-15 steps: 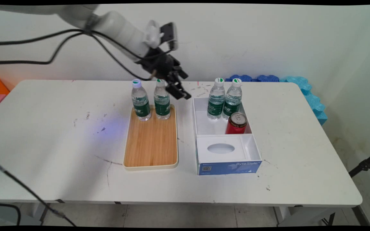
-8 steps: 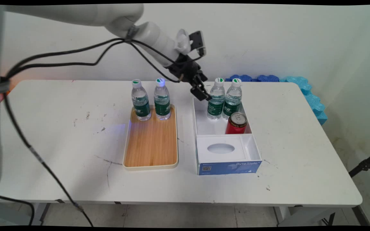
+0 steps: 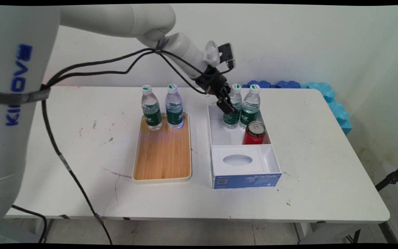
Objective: Pick up the green bottle from the white box, then place the picked object on the tray
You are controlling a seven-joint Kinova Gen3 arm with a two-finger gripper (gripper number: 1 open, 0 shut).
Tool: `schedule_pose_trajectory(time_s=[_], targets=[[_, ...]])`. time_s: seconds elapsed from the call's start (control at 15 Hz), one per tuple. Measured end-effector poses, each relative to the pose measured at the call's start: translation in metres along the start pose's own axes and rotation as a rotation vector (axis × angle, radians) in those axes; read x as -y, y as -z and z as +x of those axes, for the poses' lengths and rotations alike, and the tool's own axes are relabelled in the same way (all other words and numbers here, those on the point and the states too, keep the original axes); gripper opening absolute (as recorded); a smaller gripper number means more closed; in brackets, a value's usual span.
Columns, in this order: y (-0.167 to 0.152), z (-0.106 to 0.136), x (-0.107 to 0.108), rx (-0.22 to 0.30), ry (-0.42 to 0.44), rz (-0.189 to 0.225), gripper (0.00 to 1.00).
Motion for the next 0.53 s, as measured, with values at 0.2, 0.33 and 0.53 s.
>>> schedule_pose_trajectory(time_s=[0.2, 0.33, 0.53], targets=[[-0.0089, 0.0025, 0.0006, 0.002, -0.006, -0.009, 0.0], [-0.0108, 0.0025, 0.0009, 0.003, -0.008, -0.008, 0.0], [-0.0077, 0.0027, 0.0001, 0.002, -0.005, -0.008, 0.0]])
